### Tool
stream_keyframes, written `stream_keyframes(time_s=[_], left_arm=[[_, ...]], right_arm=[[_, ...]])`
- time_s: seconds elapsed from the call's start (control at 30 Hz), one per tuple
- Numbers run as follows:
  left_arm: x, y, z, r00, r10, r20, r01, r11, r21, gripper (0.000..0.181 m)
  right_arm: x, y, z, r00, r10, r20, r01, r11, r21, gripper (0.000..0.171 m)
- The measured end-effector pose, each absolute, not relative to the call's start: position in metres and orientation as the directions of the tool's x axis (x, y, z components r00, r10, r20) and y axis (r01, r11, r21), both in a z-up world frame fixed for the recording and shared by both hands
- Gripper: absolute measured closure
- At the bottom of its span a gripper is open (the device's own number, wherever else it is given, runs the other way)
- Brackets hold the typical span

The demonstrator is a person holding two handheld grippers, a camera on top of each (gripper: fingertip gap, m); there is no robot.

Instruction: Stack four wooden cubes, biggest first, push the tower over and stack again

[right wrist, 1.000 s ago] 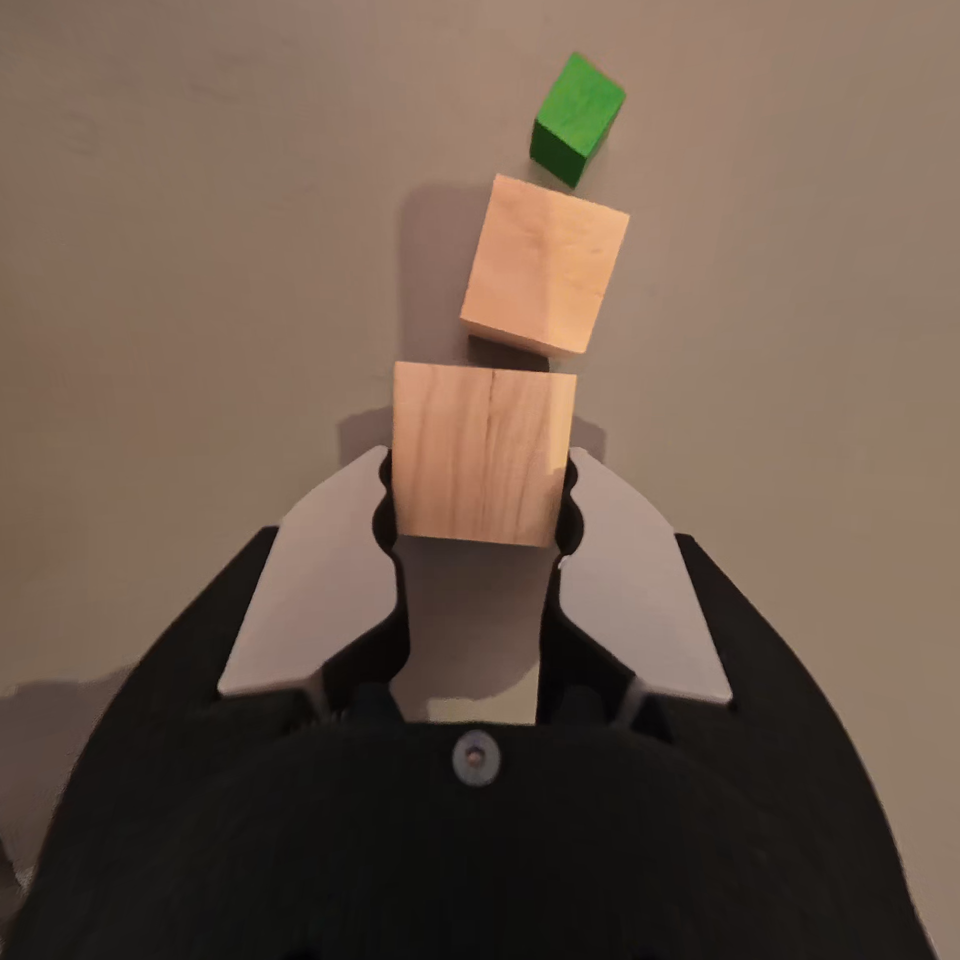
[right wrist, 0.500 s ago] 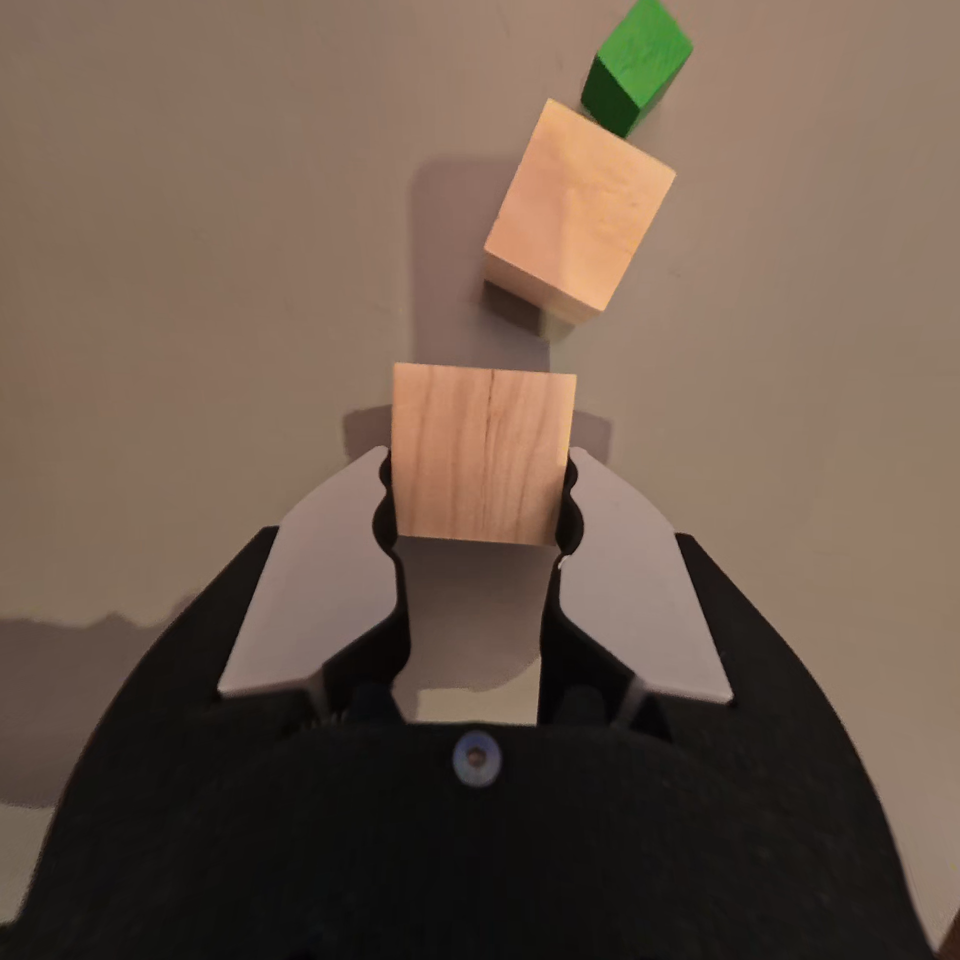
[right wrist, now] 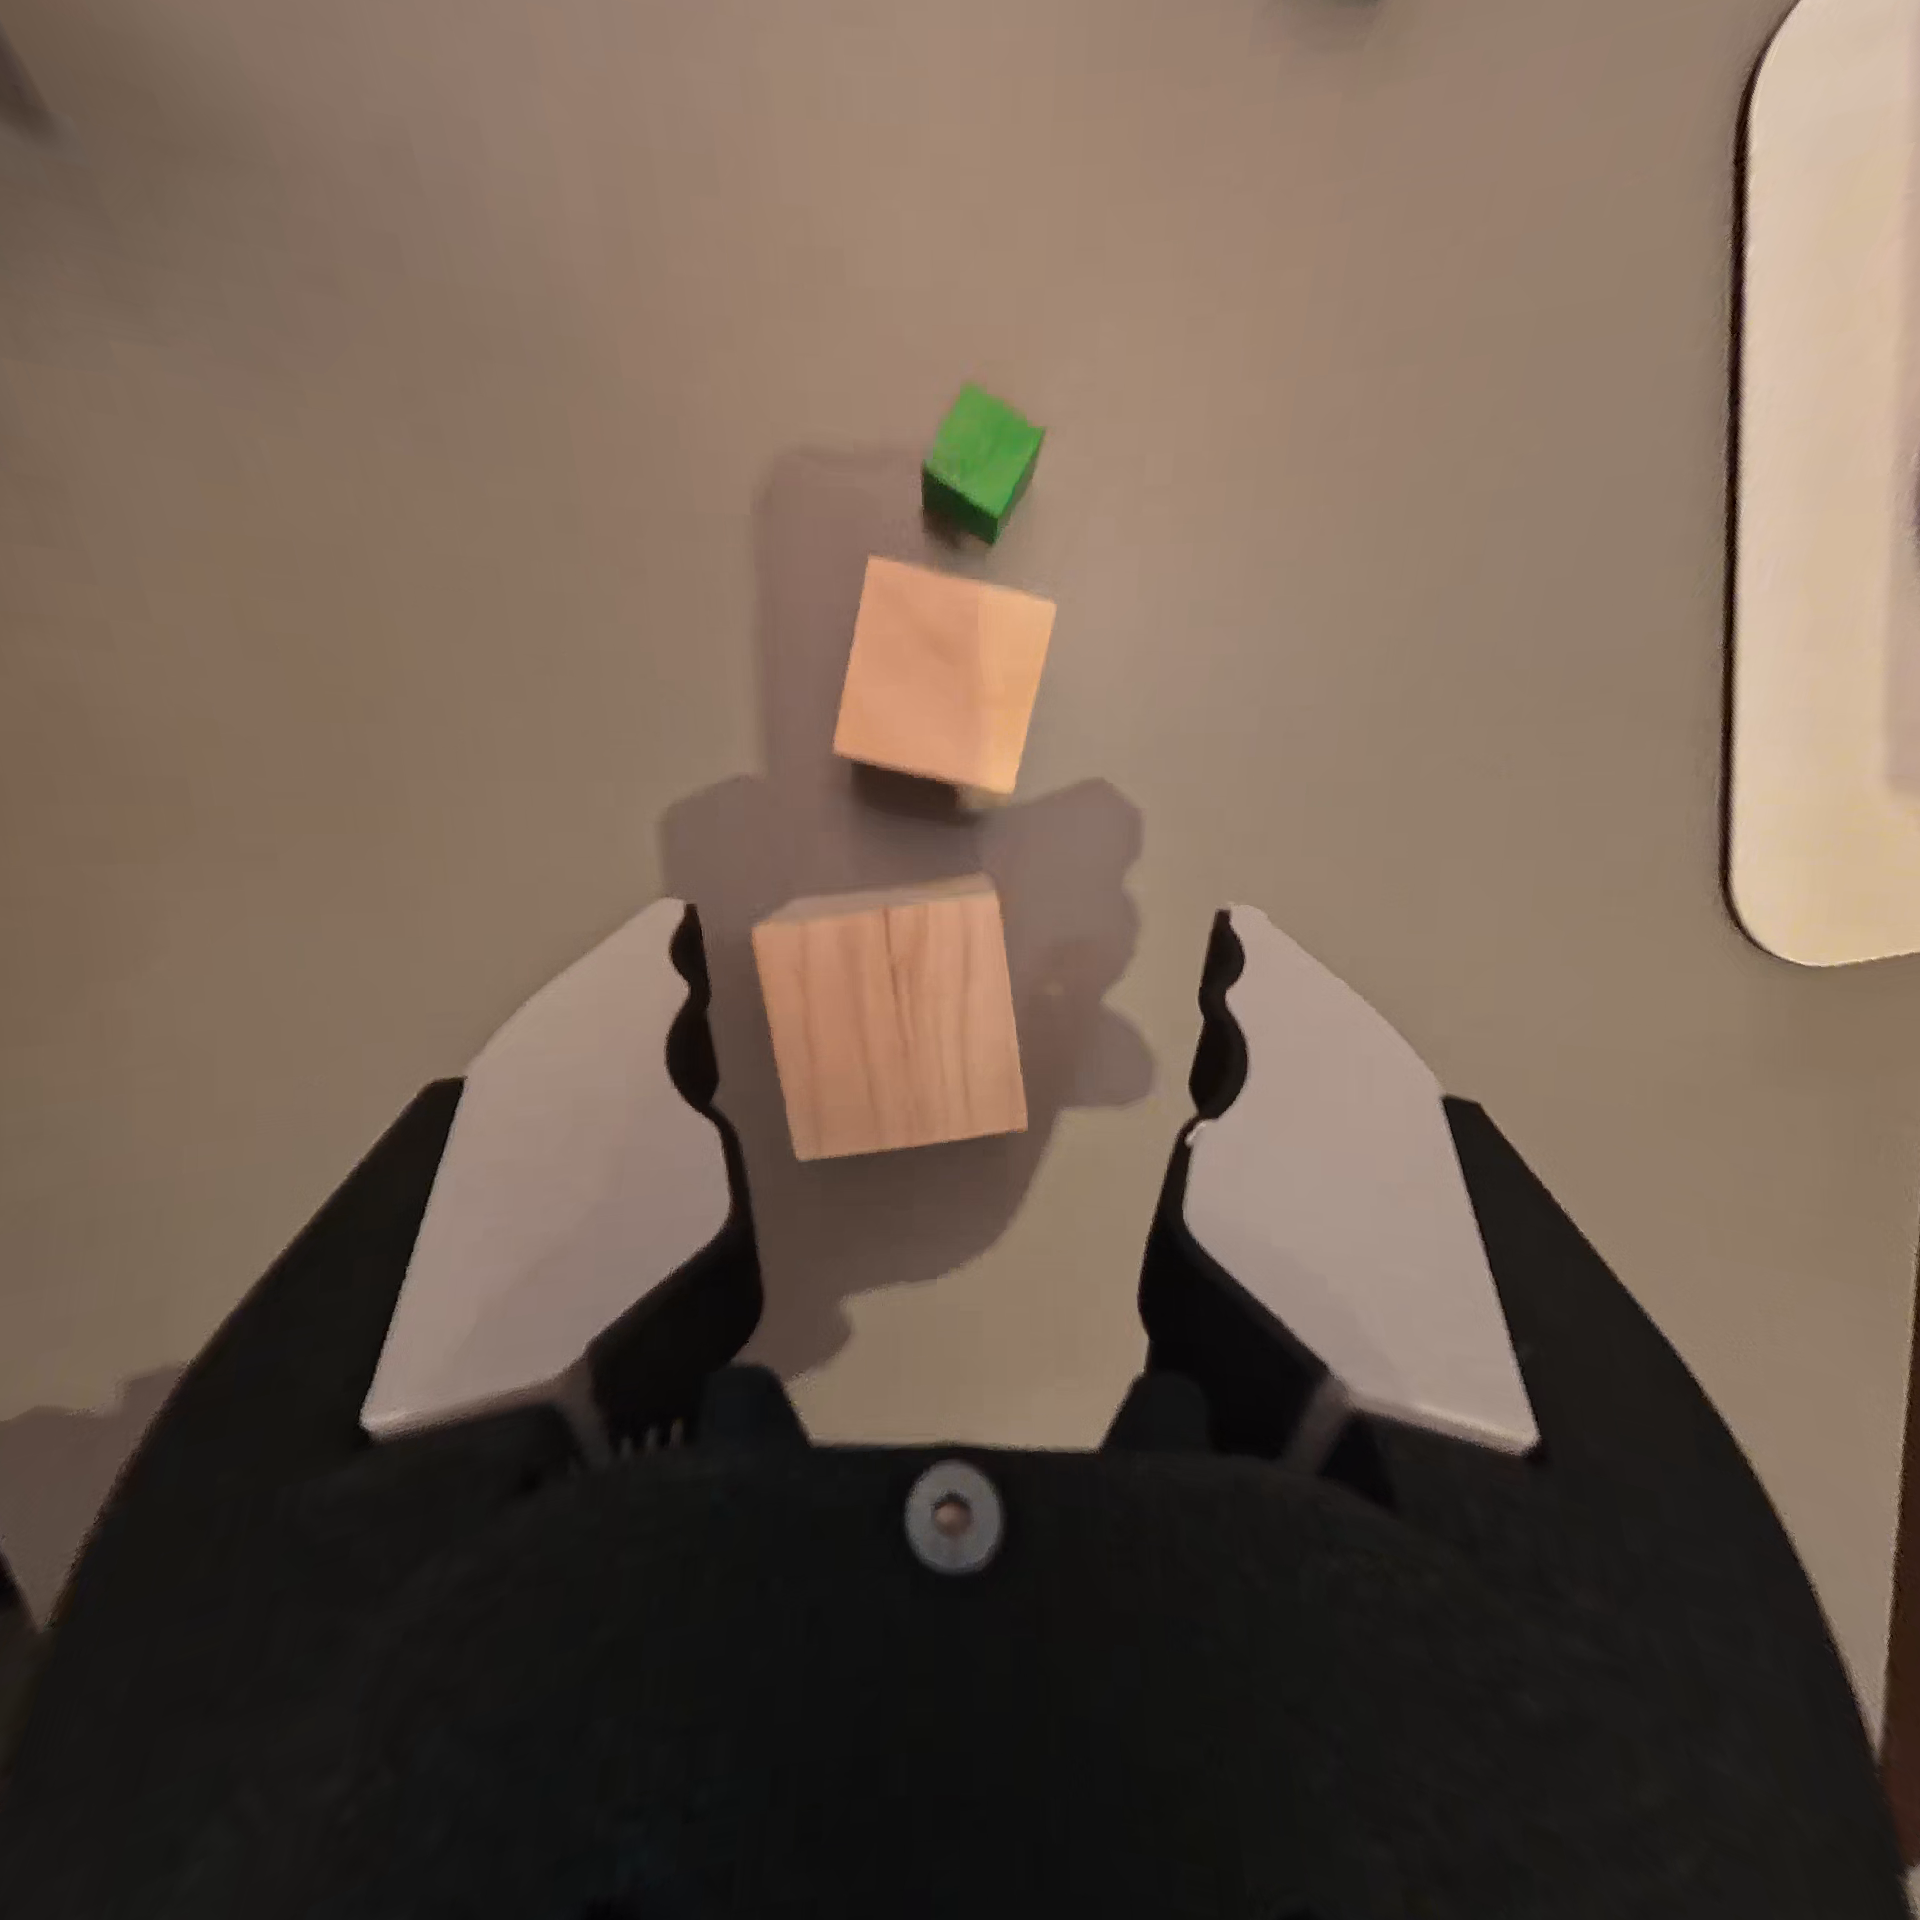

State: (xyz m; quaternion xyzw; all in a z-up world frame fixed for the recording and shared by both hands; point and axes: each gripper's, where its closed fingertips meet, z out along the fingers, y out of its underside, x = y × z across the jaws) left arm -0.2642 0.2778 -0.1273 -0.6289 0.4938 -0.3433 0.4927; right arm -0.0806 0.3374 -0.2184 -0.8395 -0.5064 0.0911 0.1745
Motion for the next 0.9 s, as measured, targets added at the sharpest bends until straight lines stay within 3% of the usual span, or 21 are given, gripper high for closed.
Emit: stream_keyframes(time_s=[0.2, 0.5, 0.6, 0.63, 0.77, 0.9], left_arm=[[-0.267, 0.276, -0.126, 0.280, -0.958, -0.068, -0.294, -0.018, -0.956, 0.104], [-0.272, 0.280, -0.128, 0.286, -0.957, -0.047, -0.293, -0.041, -0.955, 0.103], [-0.272, 0.280, -0.129, 0.284, -0.958, -0.049, -0.300, -0.040, -0.953, 0.103], [-0.272, 0.280, -0.129, 0.282, -0.958, -0.049, -0.301, -0.040, -0.953, 0.103], [-0.272, 0.280, -0.130, 0.284, -0.958, -0.052, -0.306, -0.039, -0.951, 0.103], [-0.273, 0.281, -0.129, 0.290, -0.956, -0.053, -0.300, -0.039, -0.953, 0.104]], right_arm=[[-0.105, 0.349, -0.231, 0.581, 0.814, -0.012, 0.791, -0.568, -0.229, 0.084], [-0.118, 0.357, -0.259, 0.673, 0.733, -0.101, 0.724, -0.680, -0.111, 0.097], [-0.121, 0.355, -0.266, 0.672, 0.728, -0.133, 0.726, -0.684, -0.074, 0.115], [-0.124, 0.354, -0.268, 0.667, 0.729, -0.152, 0.729, -0.681, -0.069, 0.127], [-0.127, 0.356, -0.266, 0.641, 0.755, -0.138, 0.755, -0.653, -0.063, 0.127], [-0.128, 0.362, -0.243, 0.590, 0.801, -0.101, 0.788, -0.598, -0.144, 0.127]])
